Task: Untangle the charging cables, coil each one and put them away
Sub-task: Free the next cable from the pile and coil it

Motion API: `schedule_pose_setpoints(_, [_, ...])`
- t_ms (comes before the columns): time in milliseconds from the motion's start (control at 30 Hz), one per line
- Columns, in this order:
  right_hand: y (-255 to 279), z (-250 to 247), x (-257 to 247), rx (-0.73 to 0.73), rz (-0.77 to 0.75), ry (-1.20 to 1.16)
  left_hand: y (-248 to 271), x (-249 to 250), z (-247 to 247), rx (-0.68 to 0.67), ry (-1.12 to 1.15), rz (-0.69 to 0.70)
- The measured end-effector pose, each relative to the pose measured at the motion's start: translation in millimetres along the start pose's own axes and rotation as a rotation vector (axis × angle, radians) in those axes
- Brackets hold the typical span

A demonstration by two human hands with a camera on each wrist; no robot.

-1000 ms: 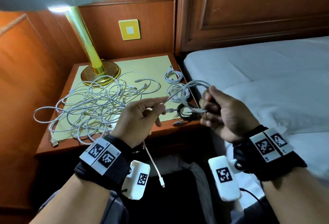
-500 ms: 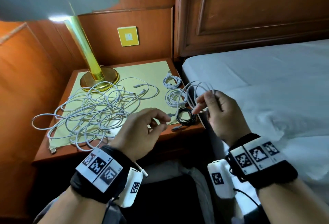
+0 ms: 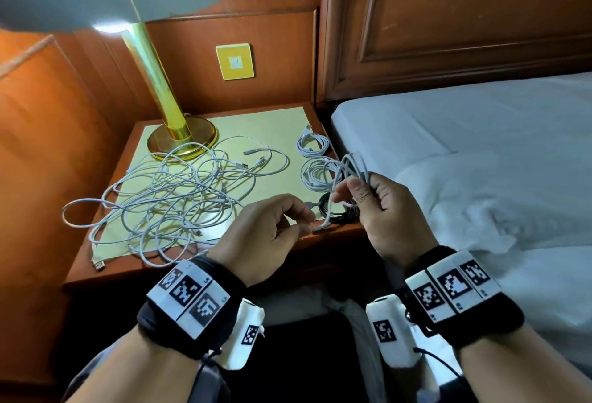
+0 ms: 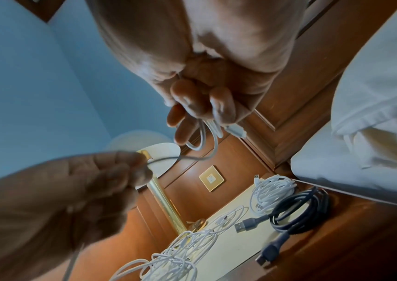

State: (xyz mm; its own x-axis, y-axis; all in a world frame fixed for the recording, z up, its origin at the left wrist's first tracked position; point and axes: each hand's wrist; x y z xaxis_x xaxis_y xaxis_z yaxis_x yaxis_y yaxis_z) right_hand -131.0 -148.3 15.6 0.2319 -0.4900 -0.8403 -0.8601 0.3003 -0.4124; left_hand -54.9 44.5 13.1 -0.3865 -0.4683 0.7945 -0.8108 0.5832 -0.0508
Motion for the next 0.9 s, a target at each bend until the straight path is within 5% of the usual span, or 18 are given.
schedule_pose_setpoints(133, [5.6, 4.3, -1.8, -0.167, -0.031, 0.064, 4.3, 12.4, -0.7, -0.064, 0.223, 0.062])
schedule_pose_setpoints(233, [6.8, 6.7, -1.1, -0.304, 0.057, 0.057, 1.1, 8.0, -4.2, 0.056, 0.268, 0.07])
schedule_pose_setpoints(367, [6.5, 11.4, -4.8, -0.381, 0.212, -0.156, -3.3, 0.3, -1.4, 0.194, 0.152, 0.09])
schedule_pose_setpoints(567, [7.0, 4.1, -19.0, -0.468, 0.385, -0.515, -2.7, 2.5, -1.5, 0.066, 0.219, 0.104])
schedule_pose_setpoints(733, [3.5, -2.3, -21.8, -0.367, 0.488, -0.696, -2.0, 0.5, -3.2, -0.124, 0.077, 0.033])
schedule_pose_setpoints(900, [1.2, 1.9, -18.0, -0.284, 0.532, -0.642, -3.5, 4.4, -1.4, -0.028, -0.028, 0.056])
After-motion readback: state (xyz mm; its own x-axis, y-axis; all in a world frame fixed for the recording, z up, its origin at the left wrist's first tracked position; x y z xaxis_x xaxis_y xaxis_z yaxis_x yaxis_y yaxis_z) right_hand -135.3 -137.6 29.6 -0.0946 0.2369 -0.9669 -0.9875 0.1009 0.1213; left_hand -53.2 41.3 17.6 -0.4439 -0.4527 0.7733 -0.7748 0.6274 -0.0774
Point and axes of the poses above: each hand's wrist, its own y-axis away from the middle knuckle, its own z-axis out of the palm, x = y × z, and after that the axes turned 10 degrees about -z, right-handed
